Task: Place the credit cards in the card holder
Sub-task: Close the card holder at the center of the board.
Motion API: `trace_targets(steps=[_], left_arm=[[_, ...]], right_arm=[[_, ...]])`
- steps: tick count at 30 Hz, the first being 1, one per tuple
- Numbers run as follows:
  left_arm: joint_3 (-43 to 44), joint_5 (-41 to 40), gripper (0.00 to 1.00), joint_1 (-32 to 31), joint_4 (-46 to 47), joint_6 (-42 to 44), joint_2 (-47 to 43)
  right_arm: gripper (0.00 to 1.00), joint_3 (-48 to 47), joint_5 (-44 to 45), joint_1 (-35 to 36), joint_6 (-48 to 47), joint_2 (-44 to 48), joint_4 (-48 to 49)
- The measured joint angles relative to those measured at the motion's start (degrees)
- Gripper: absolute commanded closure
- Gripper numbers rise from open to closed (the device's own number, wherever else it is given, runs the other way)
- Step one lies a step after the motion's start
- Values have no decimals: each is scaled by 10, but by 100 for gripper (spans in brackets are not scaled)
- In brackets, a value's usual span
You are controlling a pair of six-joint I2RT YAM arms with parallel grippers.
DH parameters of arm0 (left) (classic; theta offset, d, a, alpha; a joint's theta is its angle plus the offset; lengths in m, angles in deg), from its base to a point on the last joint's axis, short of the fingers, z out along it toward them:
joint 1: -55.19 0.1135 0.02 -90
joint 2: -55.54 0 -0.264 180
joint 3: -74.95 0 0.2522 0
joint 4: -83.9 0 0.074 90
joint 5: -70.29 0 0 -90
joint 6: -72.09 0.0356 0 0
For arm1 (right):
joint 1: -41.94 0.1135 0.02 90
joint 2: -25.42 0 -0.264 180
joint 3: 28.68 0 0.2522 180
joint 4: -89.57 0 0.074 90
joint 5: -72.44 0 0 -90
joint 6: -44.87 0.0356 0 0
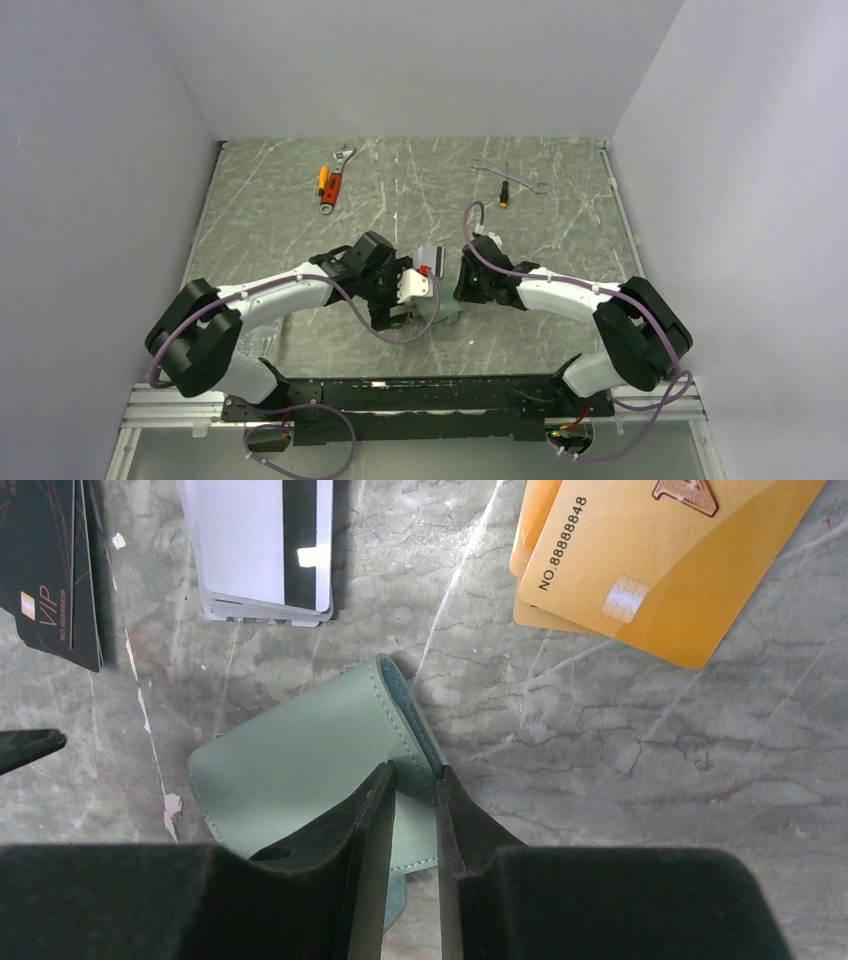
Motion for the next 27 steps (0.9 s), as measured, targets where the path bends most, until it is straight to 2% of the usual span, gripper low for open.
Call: trace_targets(steps=[3,7,16,27], left_arm=[[5,-9,2,-10,20,30,22],[31,-20,2,-18,35,49,63],[88,-33,14,-57,30,41,161],[58,1,23,-60,29,7,140]], right_arm=[[80,0,-1,0,-8,0,1],[75,0,-3,0,-21,0,3],[78,-2,-45,-19,-49,-7,9],[79,-41,-94,-34,-75,-49,14]])
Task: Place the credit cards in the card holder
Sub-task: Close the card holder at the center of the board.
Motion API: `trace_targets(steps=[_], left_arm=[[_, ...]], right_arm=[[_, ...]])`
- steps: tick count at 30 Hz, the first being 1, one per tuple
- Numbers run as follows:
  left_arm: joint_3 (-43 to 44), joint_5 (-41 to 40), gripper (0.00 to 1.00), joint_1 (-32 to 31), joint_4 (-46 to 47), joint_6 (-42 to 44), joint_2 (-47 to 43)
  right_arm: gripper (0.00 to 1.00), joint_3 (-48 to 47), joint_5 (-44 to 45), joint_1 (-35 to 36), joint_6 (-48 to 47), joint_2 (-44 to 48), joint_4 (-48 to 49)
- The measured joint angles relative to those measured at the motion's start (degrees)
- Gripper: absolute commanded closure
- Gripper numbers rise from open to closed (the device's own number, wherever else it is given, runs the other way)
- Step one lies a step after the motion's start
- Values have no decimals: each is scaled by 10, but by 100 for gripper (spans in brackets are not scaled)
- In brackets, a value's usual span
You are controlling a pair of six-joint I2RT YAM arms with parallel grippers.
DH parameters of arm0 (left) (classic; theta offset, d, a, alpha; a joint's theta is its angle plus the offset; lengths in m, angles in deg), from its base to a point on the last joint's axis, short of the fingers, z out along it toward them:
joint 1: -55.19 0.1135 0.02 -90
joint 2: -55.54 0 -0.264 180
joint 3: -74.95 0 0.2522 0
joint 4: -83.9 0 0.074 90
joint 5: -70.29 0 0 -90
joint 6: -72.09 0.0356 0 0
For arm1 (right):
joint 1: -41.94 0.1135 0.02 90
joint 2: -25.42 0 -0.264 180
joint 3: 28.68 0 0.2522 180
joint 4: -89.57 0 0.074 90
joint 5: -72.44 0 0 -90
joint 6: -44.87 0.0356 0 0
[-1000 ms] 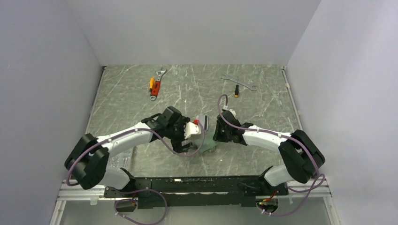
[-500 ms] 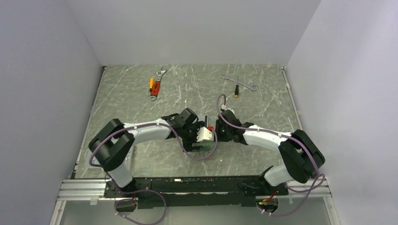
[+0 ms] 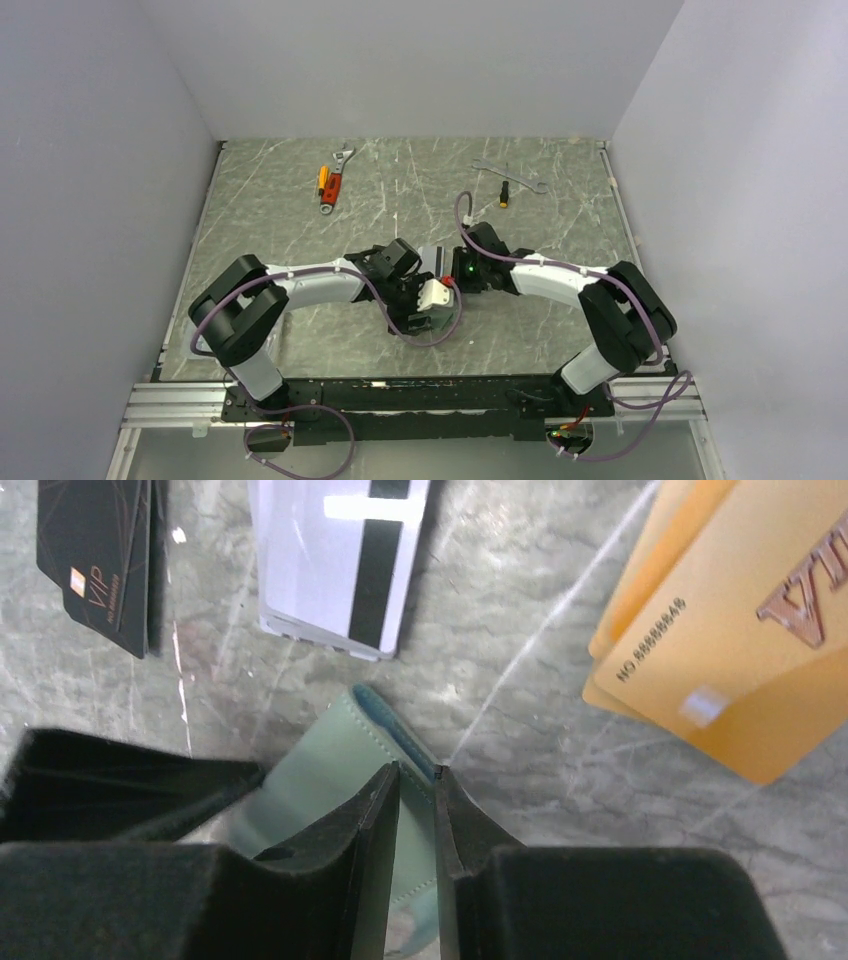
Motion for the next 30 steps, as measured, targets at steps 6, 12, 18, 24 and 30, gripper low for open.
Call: trace_targets(steps=[6,12,18,24,30], left_arm=[[-30,50,23,-14,-10,-16,-33],[-40,77,23,-29,-29,-26,-65],[-36,66,25,-27,-59,-26,-102],[-26,28,26,-40,-49,-20,-116],[-32,-25,30,-89,-13,16,-113]], right_arm=[[80,-48,-17,-2,-20,-33,-14],[68,-56,-37,-2,-27,-33,-24],[55,-75,-11,-3,-29,6,-86],[49,-133,40,-5,-3,32,-168],[49,-141,38,-5,30,31,-251]])
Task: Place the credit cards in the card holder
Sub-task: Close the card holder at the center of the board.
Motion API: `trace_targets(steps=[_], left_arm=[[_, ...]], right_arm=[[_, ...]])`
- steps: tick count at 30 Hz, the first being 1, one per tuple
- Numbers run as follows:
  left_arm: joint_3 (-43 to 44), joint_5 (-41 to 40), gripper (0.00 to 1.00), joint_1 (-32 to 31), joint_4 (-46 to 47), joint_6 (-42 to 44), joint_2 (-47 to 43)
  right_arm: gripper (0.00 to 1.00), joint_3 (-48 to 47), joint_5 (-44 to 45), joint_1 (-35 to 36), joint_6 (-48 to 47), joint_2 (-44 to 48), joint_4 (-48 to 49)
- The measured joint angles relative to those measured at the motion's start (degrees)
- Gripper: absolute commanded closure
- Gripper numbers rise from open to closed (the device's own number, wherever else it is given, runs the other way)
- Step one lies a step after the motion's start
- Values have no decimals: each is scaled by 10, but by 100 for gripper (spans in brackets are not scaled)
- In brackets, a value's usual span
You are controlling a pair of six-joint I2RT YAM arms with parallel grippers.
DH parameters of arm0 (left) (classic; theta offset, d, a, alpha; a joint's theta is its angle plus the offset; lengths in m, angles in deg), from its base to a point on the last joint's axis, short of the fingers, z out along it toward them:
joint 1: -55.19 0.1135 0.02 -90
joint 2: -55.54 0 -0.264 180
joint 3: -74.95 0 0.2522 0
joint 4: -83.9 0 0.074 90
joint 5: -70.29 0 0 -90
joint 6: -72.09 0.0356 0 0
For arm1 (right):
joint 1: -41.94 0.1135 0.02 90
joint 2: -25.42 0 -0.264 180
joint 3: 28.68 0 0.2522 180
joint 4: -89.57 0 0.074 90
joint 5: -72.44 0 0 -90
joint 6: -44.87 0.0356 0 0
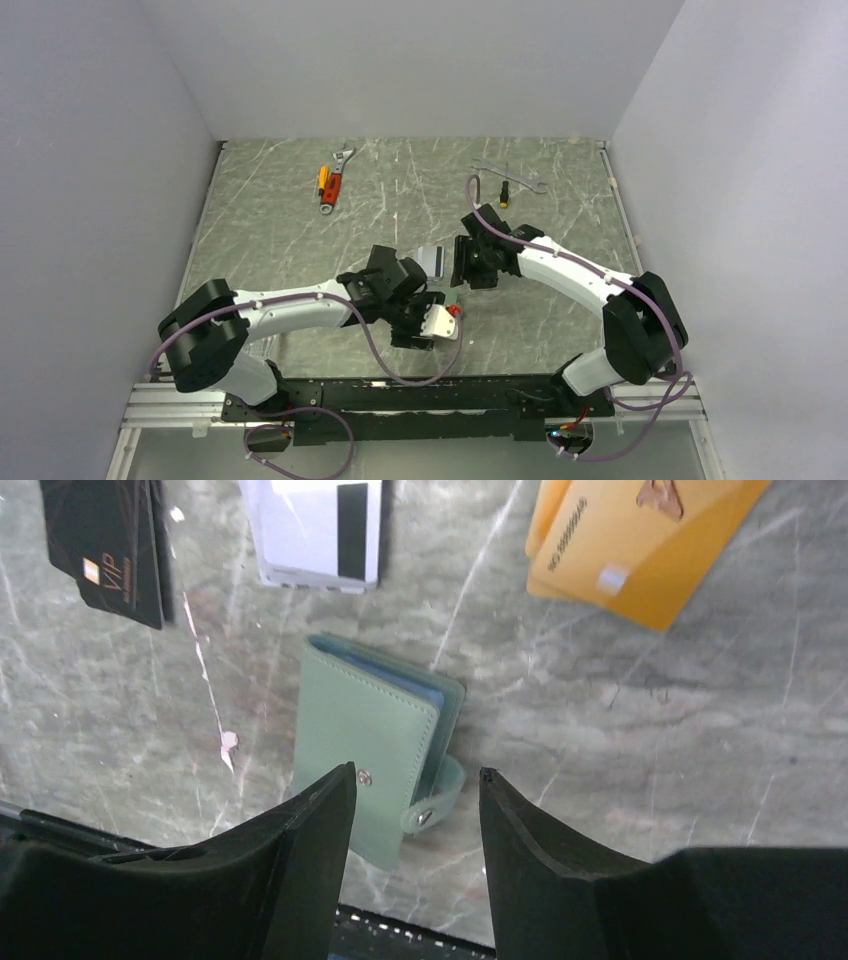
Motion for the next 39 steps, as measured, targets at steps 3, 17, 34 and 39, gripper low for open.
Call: trace_targets(steps=[3,17,34,39], left_arm=[[-10,-31,30,-23,26,19,6],[-32,-106,42,-50,106,71,43],[-33,-108,49,-57,116,78,66],[-33,-108,50,-57,116,76,66]], right_arm=[[50,0,-7,3,13,0,-26],[61,-5,-33,26,33,-21,-74],[67,-4,-42,31,40,-34,-74],[55,-4,-36,38,39,-34,-76]])
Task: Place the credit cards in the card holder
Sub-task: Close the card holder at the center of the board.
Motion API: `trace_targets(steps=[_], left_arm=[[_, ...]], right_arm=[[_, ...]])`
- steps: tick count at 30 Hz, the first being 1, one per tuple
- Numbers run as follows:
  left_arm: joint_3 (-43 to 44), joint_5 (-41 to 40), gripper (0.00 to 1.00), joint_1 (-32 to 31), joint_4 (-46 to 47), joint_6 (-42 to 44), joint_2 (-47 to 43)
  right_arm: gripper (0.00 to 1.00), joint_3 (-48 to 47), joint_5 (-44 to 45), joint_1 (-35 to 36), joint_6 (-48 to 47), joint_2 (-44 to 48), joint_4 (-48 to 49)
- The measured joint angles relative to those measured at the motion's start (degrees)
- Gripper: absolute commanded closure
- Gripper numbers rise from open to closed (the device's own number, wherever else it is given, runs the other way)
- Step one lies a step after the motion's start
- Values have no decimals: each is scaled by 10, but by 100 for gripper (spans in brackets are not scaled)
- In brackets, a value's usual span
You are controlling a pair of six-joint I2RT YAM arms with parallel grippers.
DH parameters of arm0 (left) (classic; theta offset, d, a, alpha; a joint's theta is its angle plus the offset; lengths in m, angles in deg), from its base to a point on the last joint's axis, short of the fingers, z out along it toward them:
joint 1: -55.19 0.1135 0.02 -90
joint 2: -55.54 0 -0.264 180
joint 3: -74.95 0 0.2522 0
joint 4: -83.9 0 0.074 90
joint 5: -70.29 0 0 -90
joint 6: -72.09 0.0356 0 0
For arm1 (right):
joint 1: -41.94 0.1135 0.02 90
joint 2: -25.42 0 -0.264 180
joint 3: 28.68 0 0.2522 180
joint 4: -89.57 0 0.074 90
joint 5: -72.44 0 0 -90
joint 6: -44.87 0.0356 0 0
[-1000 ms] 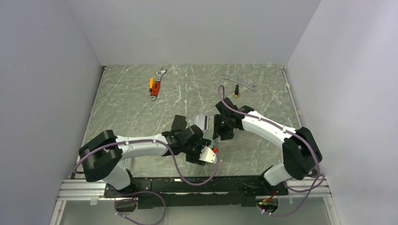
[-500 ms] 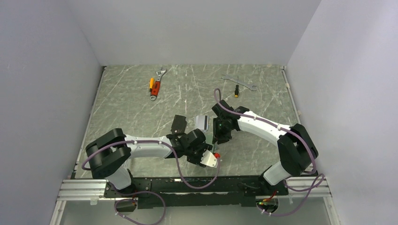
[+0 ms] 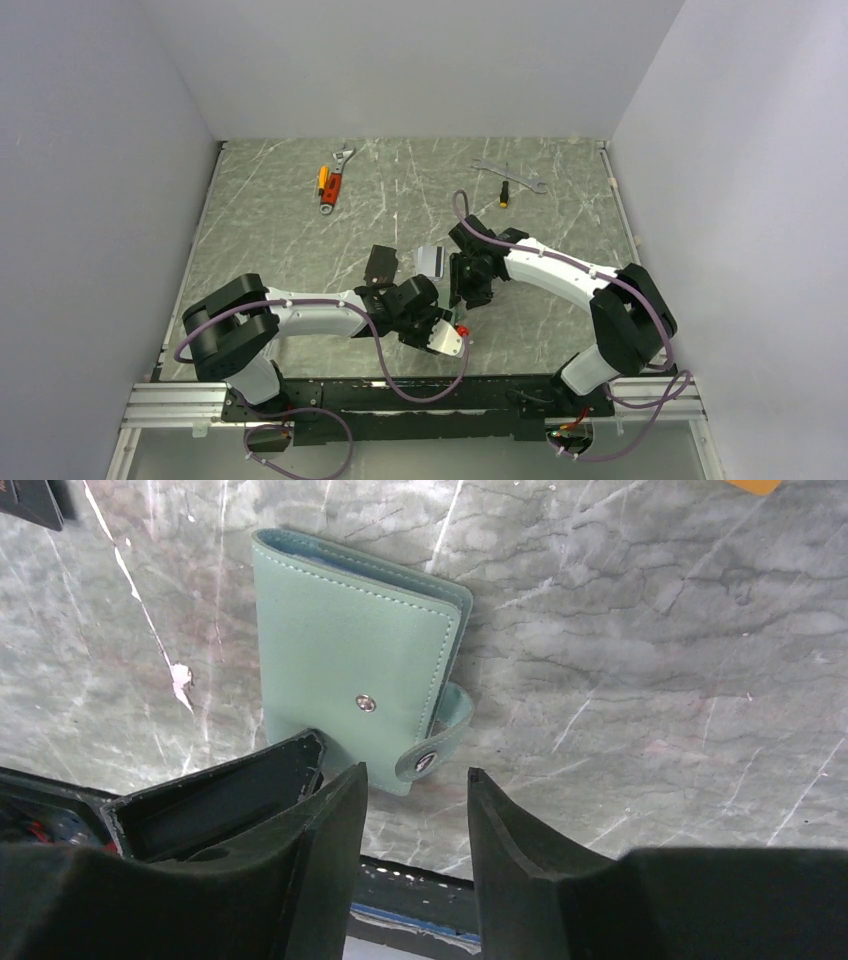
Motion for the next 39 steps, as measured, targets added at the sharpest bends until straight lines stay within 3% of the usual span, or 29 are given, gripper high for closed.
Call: trace_targets(steps=[4,11,23,34,39], left_arm=[[0,0,51,0,0,-1,0],[0,0,52,0,0,-1,0],[0,0,53,1,0,-5,0],[1,0,53,1,-1,-5,0],[1,1,53,1,-1,-5,0]], right_arm=[[57,-8,10,17,1,-12,-8],[71,-21,27,32,7,-41,-14],[73,-21,55,32,13,-28,-30],[99,-29,68,32,16,-21,-38],[100,-29,69,32,20,-20,-39]])
